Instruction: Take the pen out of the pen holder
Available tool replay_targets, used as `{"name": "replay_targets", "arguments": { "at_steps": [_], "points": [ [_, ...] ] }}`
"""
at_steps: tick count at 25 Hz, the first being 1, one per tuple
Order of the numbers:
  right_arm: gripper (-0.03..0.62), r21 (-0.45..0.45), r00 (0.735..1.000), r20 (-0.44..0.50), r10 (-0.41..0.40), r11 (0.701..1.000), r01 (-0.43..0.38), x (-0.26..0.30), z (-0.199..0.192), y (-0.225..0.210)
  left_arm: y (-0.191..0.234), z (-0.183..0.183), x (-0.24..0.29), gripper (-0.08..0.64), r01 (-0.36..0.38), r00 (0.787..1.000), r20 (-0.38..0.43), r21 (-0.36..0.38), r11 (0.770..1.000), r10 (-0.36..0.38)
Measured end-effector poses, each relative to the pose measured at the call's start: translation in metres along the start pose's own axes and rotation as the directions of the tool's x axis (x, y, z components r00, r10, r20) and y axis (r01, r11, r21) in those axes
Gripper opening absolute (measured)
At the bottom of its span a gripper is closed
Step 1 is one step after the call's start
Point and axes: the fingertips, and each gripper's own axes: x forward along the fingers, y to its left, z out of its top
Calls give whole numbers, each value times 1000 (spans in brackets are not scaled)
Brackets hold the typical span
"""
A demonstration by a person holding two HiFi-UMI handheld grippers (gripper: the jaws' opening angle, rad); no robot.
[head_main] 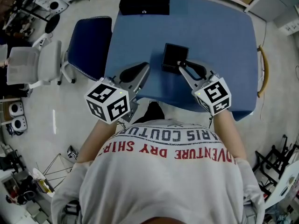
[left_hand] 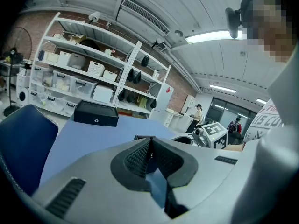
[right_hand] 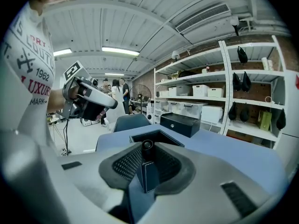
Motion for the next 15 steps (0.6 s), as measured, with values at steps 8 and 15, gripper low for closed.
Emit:
{"name": "replay_targets", "arguments": {
  "at_steps": [8, 15],
  "points": [
    [73, -24, 1000, 1, -20, 1000, 20, -3, 4, -4, -5, 0, 0, 32, -6, 1000, 4, 1, 1000, 6],
    [72, -34, 999, 33, -22, 999, 23, -5, 13, -2, -10, -5, -7, 32, -18, 1000, 21, 1, 1000, 18]
  ]
}}
